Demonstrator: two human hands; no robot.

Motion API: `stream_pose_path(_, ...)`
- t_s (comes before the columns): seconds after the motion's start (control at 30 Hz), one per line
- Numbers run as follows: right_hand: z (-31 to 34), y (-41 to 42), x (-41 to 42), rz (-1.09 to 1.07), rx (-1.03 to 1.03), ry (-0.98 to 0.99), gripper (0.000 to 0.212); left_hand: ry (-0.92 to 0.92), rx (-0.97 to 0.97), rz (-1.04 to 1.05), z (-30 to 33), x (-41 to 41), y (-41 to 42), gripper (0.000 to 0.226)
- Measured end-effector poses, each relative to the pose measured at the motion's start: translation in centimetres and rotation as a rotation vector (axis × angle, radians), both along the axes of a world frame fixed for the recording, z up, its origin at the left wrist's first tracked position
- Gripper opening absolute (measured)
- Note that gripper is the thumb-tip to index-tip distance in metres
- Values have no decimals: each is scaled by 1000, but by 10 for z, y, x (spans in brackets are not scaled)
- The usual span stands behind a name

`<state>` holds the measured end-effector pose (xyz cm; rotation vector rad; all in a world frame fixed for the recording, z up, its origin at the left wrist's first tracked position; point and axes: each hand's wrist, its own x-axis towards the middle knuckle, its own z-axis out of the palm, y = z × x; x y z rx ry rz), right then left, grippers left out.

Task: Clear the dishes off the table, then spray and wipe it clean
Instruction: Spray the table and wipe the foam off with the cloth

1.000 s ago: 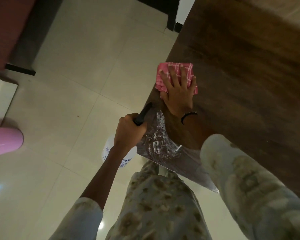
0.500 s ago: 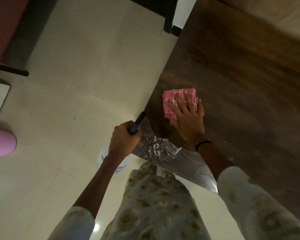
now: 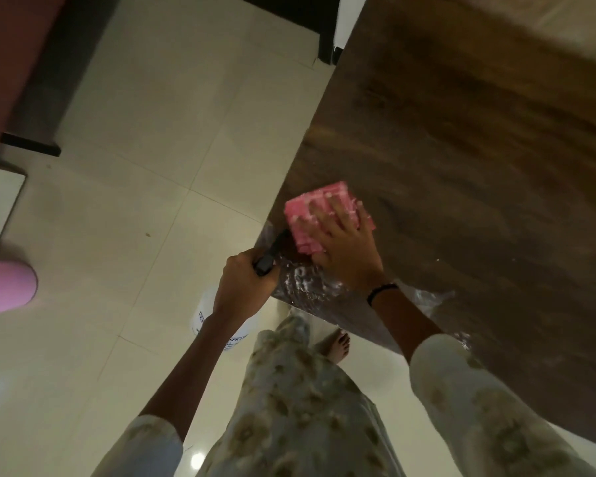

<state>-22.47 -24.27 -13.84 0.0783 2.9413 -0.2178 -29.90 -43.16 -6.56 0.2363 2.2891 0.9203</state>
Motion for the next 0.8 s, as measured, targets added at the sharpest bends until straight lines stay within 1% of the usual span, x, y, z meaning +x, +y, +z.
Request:
stream_pose_path(0.13,7,55,33,-250,25,-63,64,-38,-16,-56,1,32,12,23)
stream_pose_path(0.2,11,77,62,-371,22,-86,67,-57,-16,-84,3,51,20,33)
stream_pose_path(0.27,14,88,96,-474,7,-88,67,-82,-17,-121,4,70,27,38)
stream_pose_path(0.33,16,89,134,-569,-9,-84,65,-113,-12,-172,3,91,34,36)
stream_pose_path(0.47,18,67,195,-731,-38,-115,64,-149,-10,-270,3,131,49,19)
stream_pose_path(0.53,18,50,218,-738,-44,-130,64,-154,-10,-301,4,149,56,23)
stream_pose_path(0.63,15,27,244,-694,-35,-155,63,-100,-71,-335,3,168,62,38)
stream_pose_path(0.8,13,-7,277,-629,-44,-146,62,-102,-131,-298,2,180,63,41)
